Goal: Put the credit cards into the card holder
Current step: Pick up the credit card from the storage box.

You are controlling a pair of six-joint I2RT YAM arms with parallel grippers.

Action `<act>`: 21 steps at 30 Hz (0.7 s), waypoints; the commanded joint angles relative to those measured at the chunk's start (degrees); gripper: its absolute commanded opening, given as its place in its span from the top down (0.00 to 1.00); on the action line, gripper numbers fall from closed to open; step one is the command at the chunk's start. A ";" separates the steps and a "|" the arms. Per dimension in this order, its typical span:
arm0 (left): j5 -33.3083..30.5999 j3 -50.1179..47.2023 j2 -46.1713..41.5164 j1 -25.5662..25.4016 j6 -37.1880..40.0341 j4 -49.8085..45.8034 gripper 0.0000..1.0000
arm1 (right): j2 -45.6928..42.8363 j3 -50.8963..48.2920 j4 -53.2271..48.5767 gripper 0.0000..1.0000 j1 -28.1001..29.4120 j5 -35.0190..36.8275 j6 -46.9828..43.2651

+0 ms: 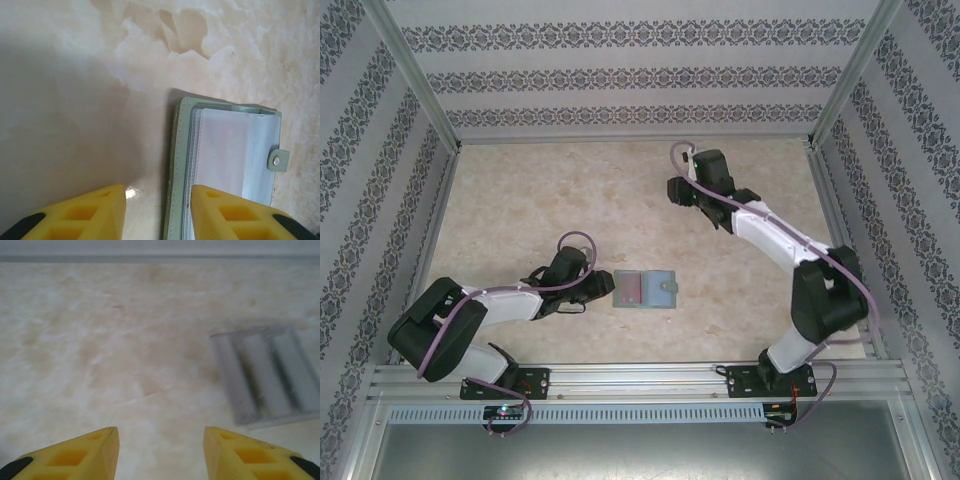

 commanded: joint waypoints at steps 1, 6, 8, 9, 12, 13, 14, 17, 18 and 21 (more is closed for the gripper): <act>-0.99 -0.46 5.99 0.23 1.33 -1.73 0.60 | 7.33 7.18 -6.82 0.49 -0.88 7.47 -7.83; -1.67 -0.54 5.67 0.23 1.60 -2.84 0.60 | 18.05 19.72 -15.66 0.36 -2.49 13.38 -10.83; -0.66 -0.81 6.47 0.35 1.63 -1.99 0.60 | 21.45 23.72 -18.98 0.34 -3.19 13.91 -11.76; -0.79 -0.45 6.19 0.49 1.98 -2.83 0.60 | 23.12 25.39 -20.52 0.32 -3.54 14.31 -11.96; -1.59 -0.06 5.67 0.54 2.48 -4.11 0.60 | 26.21 28.27 -23.93 0.32 -4.49 14.40 -11.64; -1.15 -0.23 6.34 0.54 2.35 -3.30 0.60 | 26.57 28.33 -24.14 0.32 -4.62 14.57 -11.63; -0.48 -0.24 7.16 0.58 2.29 -2.61 0.60 | 26.70 28.11 -23.98 0.32 -4.76 15.43 -11.67; -0.62 0.68 7.16 0.75 2.88 -4.16 0.61 | 26.81 27.62 -23.74 0.31 -4.99 18.49 -12.11; -1.02 0.67 6.63 0.74 2.92 -4.53 0.60 | 26.91 27.91 -24.15 0.31 -5.06 19.42 -12.21; -0.21 -0.52 7.46 0.76 2.00 -2.06 0.61 | 26.48 28.40 -24.55 0.32 -4.97 20.44 -12.32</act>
